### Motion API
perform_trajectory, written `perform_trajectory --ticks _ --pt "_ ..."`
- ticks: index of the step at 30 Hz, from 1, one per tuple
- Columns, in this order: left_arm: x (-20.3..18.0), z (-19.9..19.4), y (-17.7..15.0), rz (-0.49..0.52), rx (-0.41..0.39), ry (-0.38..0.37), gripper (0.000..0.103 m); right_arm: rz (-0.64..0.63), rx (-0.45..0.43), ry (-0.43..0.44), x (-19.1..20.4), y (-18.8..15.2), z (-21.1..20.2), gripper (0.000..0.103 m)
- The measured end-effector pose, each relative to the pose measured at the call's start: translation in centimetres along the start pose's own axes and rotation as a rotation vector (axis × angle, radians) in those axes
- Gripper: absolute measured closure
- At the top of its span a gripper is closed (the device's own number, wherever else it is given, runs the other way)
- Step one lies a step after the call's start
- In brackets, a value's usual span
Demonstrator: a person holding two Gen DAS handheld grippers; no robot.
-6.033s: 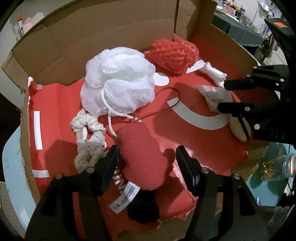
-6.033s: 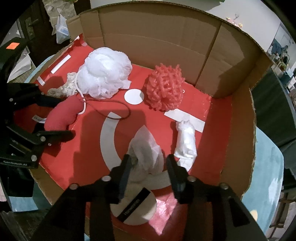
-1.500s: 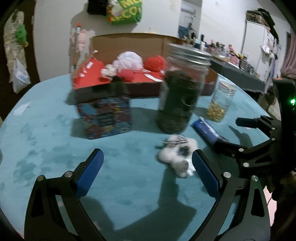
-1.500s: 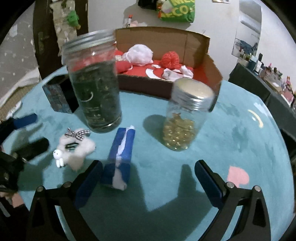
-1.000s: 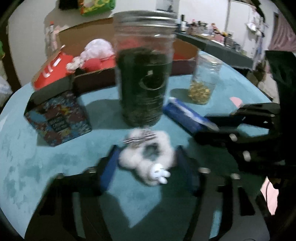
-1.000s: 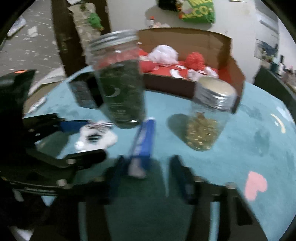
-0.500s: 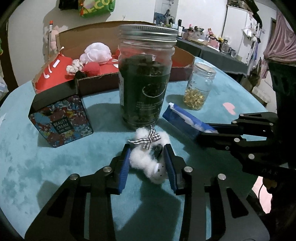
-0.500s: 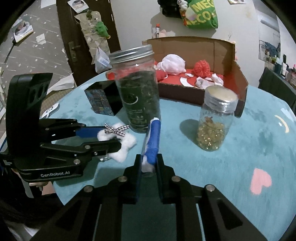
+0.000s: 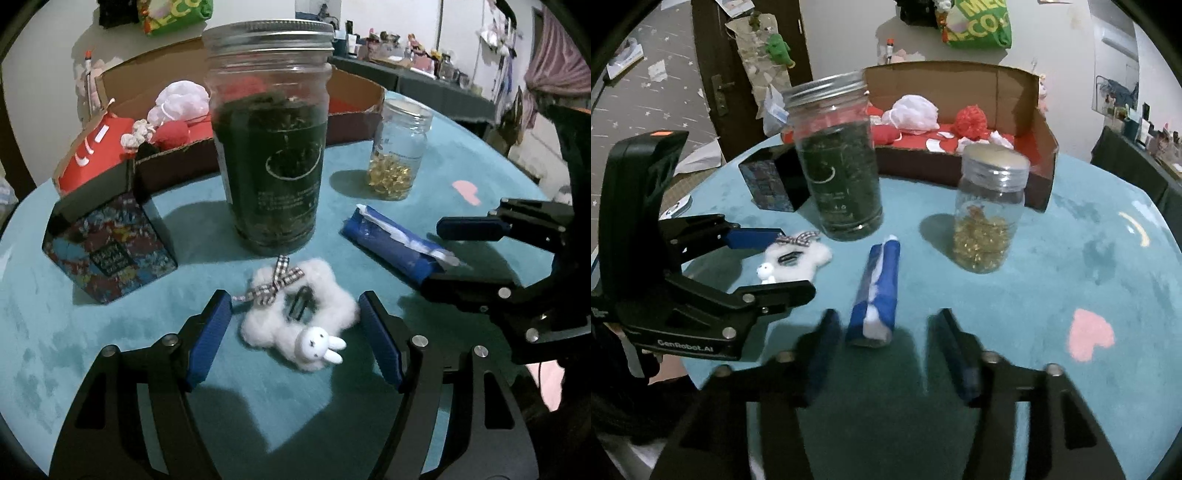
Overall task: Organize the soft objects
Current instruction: 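Grasp the blue tissue pack with the right tool while the left tool lowers onto the white plush, then grasp the white fluffy plush with the left tool while the right tool lifts the tissue pack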
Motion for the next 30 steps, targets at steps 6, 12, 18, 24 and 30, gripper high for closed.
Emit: perform_trajectory --ticks 6,12,18,24,30 --pt "0.1 0.8 0.4 0.070 0.021 -0.017 0.033 -0.013 0.004 -0.007 0.1 0.5 1.4 0.043" --pt "-0.6 0.9 0.7 0.106 0.000 -0.066 0.048 -0.013 -0.022 0.003 0.7 0.9 2.0 0.079" --pt "-1.0 0.2 0.8 0.125 -0.023 -0.065 0.049 0.005 -0.038 0.021 1.1 1.5 1.4 0.080" --pt "-0.4 -0.9 1.1 0.098 -0.039 -0.062 0.049 0.017 -0.045 -0.001 0.4 1.5 0.4 0.080" --pt "2.1 -2.7 1.0 0.042 -0.044 -0.033 0.049 0.042 -0.034 -0.050 -1.6 1.0 -1.0 0.080"
Point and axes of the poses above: each gripper's, at about its wrist camera, not at the fingertips, and z roughly the way its jaws point, x to its left, y to its top, the point moved 8 cm from there along z, roughly the way its jaws point, and after that the axes turned 14 degrees about -x, right-handed, at the moved point
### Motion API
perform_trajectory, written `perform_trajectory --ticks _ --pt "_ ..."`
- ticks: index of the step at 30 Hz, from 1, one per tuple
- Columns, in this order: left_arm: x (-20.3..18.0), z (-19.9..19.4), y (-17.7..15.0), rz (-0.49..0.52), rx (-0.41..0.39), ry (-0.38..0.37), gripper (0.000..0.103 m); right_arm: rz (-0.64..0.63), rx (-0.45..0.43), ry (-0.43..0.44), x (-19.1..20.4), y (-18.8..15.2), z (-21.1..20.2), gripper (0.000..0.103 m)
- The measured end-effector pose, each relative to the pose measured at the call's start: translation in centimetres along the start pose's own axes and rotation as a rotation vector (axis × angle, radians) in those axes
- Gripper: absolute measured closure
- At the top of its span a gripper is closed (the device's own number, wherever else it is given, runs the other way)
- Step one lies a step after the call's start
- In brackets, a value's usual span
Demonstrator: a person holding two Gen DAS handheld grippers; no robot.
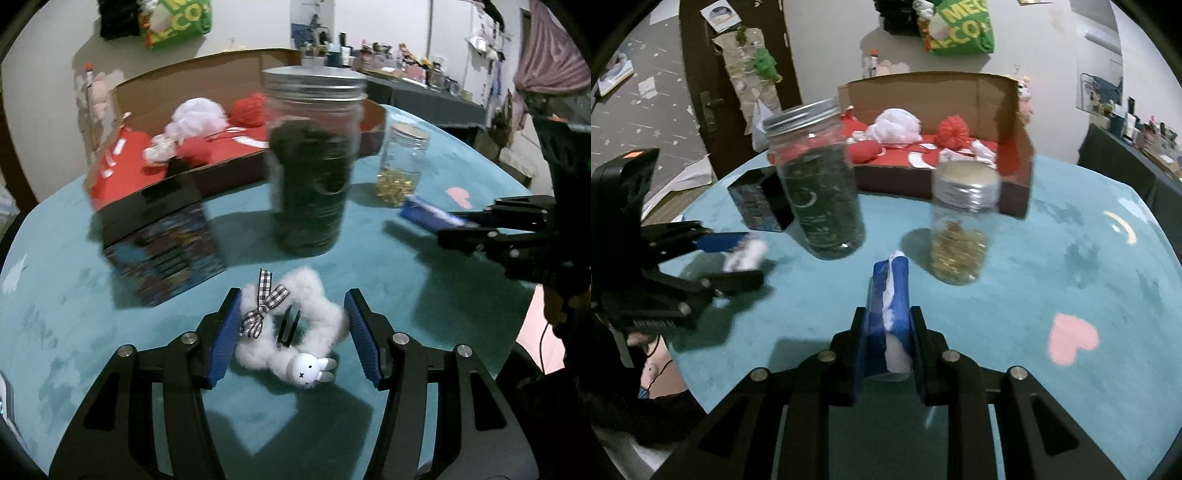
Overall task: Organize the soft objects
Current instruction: 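Grasp the white fluffy plush with the left tool while the right tool lifts the tissue pack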
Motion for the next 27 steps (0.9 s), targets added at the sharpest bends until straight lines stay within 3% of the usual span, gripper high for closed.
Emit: perform_trajectory --ticks 17,22,27 --pt "9.2 -2.6 -2.1 -0.065 0.049 0.173 0.049 0.057 0.003 -0.143 -6.1 0.5 -1.8 0.080" --pt "11.7 -2.3 -1.9 -0.057 0.055 0.182 0.049 0.062 -0.017 -0.148 -7.7 1.6 -1.6 0.080" --pt "13.9 -1.6 -0.5 -0.042 0.026 0.143 0.049 0.029 -0.034 -0.127 -8.9 3.2 -1.1 0.080"
Point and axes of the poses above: each gripper's, at about its wrist camera, not at the fingertips, and z roughly the way its jaws point, x to its left, y to its top, the point moved 8 cm from there along z, roughly the way its jaws point, and after that the axes turned 14 degrees about -x, right-handed, at the moved point
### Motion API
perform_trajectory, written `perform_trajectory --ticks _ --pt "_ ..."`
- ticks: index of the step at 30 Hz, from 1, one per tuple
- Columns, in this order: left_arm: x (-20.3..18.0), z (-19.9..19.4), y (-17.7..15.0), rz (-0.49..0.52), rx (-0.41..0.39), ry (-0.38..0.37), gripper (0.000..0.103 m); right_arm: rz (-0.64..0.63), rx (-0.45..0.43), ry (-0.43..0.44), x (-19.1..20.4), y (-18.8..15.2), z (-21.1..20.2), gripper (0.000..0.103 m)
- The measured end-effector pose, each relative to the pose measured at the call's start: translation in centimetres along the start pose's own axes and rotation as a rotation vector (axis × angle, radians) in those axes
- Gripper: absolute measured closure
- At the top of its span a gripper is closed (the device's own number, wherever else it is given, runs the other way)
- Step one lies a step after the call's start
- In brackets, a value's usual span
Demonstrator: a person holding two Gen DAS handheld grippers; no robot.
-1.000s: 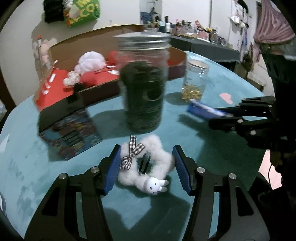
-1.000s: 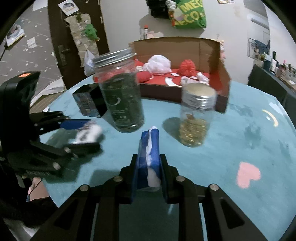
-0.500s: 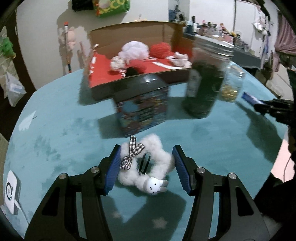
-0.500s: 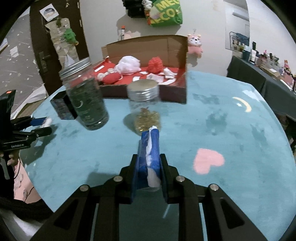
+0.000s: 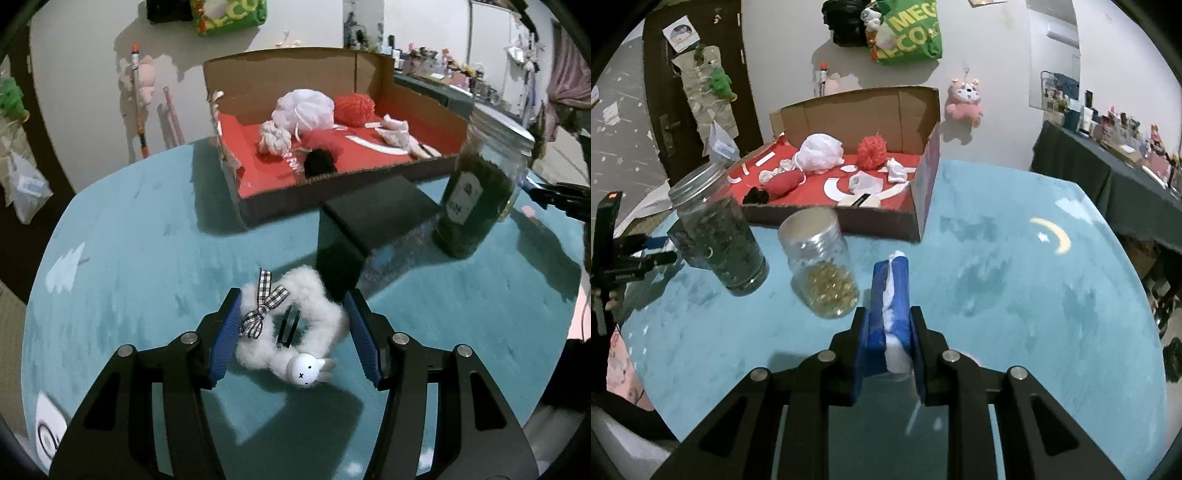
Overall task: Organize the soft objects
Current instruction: 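Grasp the white fluffy plush with the left tool while the right tool lifts the tissue pack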
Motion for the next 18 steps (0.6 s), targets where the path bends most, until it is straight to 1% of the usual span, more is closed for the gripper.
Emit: perform_trajectory --ticks 2,6,9,12,18 --pt "0.5 0.5 0.7 0.006 -0.011 -0.035 0.049 -0.008 0.001 0.009 -0.3 0.4 0.5 0.080" --pt "1.3 1.1 1.6 0.022 -0.025 -0.066 0.049 -0.001 0.006 0.035 -1.0 1.1 1.6 0.080" --pt "2.0 1.5 2.0 0.024 -0.022 -0.064 0.049 -0.004 0.009 0.040 -1.3 1.5 2.1 0.080" --pt "2.6 1.8 2.0 0.011 -0.017 -0.085 0.049 -0.006 0.010 0.043 -1.3 1.7 2.4 0.080" --pt "3.1 2.4 2.1 0.029 -0.005 -0.092 0.049 -0.033 0.009 0.067 -1.0 2.4 2.9 0.080"
Point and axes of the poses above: each gripper's, at about its wrist camera, not at the fingertips, and z roughly the way its jaws point, x to its left, y to its top, the point moved 8 cm from there along z, roughly the way its jaws point, and after that the axes turned 14 degrees about -x, right-handed, at the moved point
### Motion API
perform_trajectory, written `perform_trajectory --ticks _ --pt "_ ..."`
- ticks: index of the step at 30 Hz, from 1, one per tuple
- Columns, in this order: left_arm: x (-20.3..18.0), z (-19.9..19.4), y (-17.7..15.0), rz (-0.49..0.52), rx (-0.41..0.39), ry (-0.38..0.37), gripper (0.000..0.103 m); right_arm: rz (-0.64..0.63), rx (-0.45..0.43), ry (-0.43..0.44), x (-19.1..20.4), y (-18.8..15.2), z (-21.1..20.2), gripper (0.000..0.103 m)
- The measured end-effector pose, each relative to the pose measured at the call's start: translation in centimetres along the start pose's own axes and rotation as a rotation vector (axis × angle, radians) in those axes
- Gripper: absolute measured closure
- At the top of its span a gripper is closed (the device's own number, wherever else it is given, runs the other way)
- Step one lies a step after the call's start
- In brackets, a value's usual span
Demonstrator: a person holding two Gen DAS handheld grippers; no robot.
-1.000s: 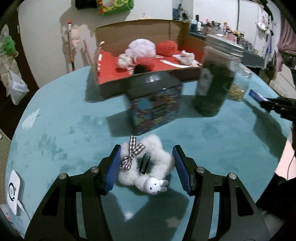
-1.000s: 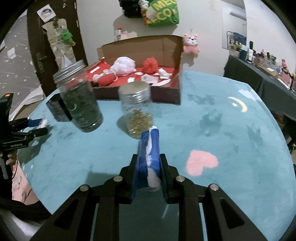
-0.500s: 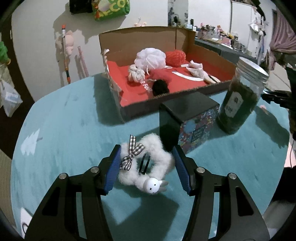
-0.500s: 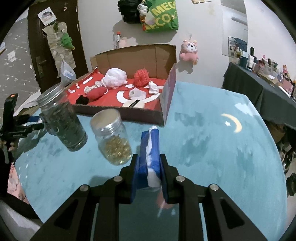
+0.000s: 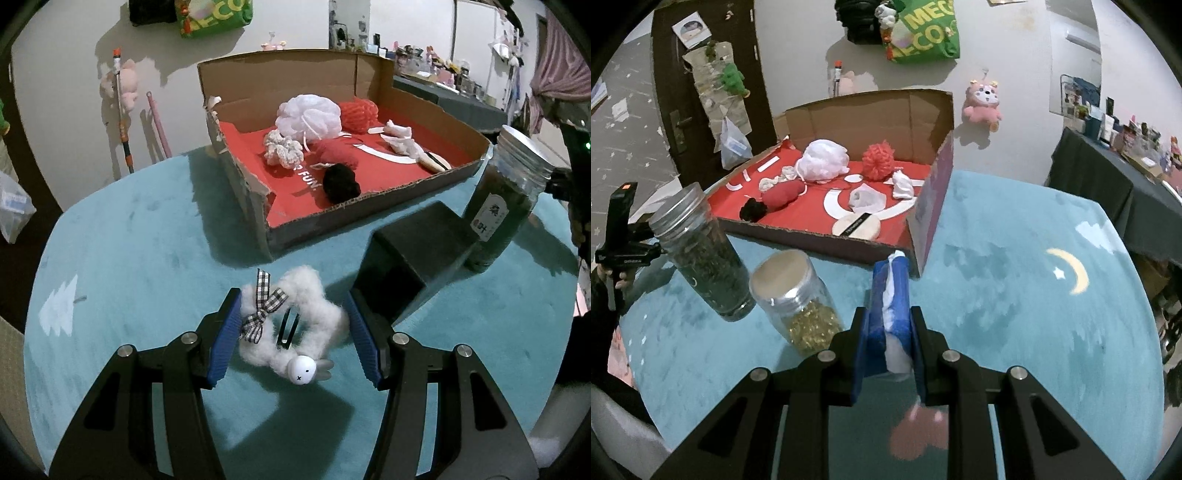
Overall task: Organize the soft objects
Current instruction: 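Grasp the white fluffy plush with the left tool while the right tool lifts the tissue pack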
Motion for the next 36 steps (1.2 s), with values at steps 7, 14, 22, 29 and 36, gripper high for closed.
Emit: perform_trajectory --ticks 7,14,22,29,36 --pt "0.1 0.5 1.6 0.081 -0.015 -0.020 0.049 -0.065 0.003 0.031 0.7 1.4 0.8 0.079" --pt "-0.1 1.1 3.3 0.124 -0.032 -0.064 0.049 -0.081 0.004 0.078 1.2 2.3 1.5 0.079" --pt "-0.8 1.8 5.3 0.147 -0.040 -0.121 0.058 -0.096 0.014 0.130 1.7 3.6 2.9 0.079" --pt "-1.6 2.9 6.0 0.135 -0.029 -0.165 0.066 -0.116 0.022 0.152 2.5 4.2 4.0 0.079" --pt "-0.1 1.2 4.9 0.062 -0.048 -0.160 0.048 -0.077 0.011 0.126 1.4 3.7 2.8 0.079"
Point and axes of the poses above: each gripper's, at about its wrist camera, not at the fingertips, and z roughly the way its jaws point, x to its left, y to its top, the point moved 8 cm from there along z, roughly the way its jaws point, and after that the axes turned 14 degrees about -x, right-handed, at the moved point
